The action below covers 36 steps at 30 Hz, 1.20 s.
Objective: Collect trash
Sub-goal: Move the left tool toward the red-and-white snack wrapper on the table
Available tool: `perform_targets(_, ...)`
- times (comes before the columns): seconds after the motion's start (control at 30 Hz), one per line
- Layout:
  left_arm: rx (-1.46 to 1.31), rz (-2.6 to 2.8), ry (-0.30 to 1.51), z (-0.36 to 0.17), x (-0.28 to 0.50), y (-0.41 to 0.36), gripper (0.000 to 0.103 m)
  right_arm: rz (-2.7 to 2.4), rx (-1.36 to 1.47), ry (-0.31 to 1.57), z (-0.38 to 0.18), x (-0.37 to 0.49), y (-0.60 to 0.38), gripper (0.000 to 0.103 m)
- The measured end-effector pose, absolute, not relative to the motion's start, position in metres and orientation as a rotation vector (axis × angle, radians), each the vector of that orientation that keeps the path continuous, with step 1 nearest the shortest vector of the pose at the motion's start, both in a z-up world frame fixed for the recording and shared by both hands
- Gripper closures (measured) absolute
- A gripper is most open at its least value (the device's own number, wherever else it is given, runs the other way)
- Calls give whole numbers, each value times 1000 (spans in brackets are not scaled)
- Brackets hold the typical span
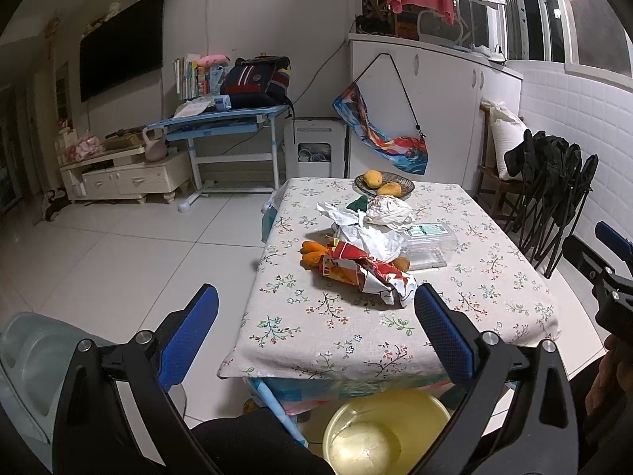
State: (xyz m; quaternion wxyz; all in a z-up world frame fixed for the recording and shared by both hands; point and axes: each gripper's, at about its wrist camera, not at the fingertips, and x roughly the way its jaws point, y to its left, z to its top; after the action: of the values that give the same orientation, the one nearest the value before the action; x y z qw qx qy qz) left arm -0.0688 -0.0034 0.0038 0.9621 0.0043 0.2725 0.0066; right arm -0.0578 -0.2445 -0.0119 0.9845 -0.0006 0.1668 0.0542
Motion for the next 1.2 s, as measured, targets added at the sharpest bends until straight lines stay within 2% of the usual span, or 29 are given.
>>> perform_targets(0.47, 61, -11, 557, 3, -60, -10, 7, 166, 15, 375, -10, -54, -238, 7)
perform_targets(1.2, 46, -7, 632, -29, -9, -6, 7, 250, 56, 504, -27, -13, -238, 7)
